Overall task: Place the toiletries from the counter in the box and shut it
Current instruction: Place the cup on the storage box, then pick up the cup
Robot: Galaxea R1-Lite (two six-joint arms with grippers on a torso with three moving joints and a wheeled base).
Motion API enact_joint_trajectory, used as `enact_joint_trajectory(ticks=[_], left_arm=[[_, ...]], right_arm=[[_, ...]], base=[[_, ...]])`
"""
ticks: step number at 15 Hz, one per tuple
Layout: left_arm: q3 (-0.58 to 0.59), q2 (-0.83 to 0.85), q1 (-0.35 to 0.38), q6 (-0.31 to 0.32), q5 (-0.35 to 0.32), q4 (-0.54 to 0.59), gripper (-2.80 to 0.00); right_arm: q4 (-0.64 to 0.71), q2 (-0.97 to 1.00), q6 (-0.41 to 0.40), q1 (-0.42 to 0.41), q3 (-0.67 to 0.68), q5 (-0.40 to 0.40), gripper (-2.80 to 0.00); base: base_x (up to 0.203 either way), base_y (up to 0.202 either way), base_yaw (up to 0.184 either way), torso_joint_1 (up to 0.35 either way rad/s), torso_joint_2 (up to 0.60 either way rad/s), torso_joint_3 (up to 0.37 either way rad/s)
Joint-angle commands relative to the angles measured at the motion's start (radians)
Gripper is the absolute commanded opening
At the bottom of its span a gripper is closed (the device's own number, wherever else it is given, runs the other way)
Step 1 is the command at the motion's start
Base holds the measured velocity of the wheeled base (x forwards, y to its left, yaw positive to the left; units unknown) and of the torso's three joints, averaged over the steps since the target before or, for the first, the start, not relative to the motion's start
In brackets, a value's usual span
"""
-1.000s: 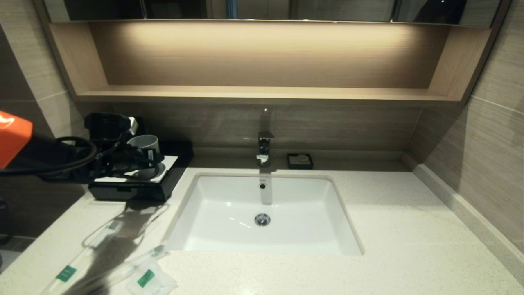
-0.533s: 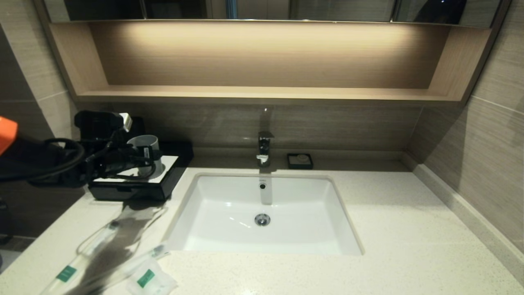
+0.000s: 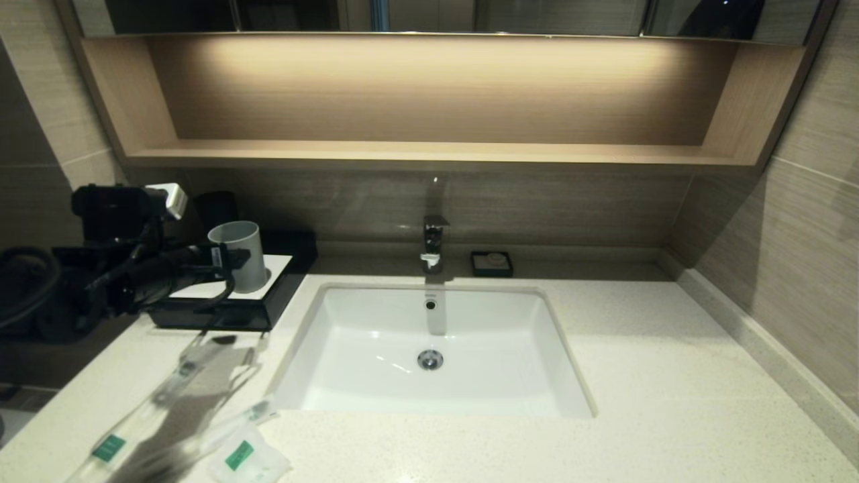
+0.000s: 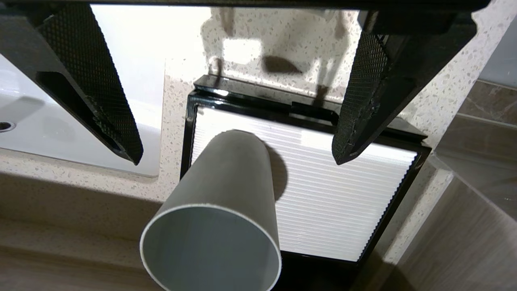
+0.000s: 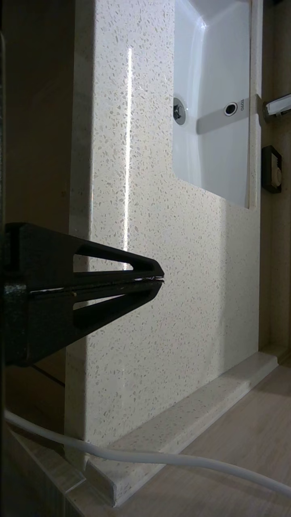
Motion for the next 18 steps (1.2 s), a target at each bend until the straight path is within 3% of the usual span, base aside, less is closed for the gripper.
enact_joint_trajectory(ticks=[1, 7, 8, 13, 18], left_arm=[[0.06, -0.065, 0.0, -0.001, 0.0, -0.021, 0.0], [0.197, -0.088, 0.0, -0.003, -0.002, -0.104, 0.0], [0.22, -0.083, 0.0, -0.003, -0.002, -0.14, -2.8], [0.306, -0.064, -0.002, -0.001, -0.007, -0.251, -2.8], [0.343, -0.063, -0.014, 0.002, -0.006, -0.271, -2.8]], right_arm=[[0.0, 0.0, 0.001, 0.0, 0.001, 0.0, -2.8], [0.0, 0.0, -0.001, 0.0, 0.002, 0.0, -2.8], [0.0, 0.0, 0.0, 0.0, 0.002, 0.0, -2.8], [0.0, 0.0, 0.0, 0.0, 0.001, 0.0, -2.8], [0.0, 0.0, -0.001, 0.0, 0.002, 0.0, -2.8]], base=[[0.0, 0.0, 0.0, 0.0, 0.0, 0.0], [0.0, 0.0, 0.0, 0.0, 0.0, 0.0], [0.0, 0.0, 0.0, 0.0, 0.0, 0.0], [0.0, 0.0, 0.0, 0.0, 0.0, 0.0], [0.0, 0.0, 0.0, 0.0, 0.0, 0.0]])
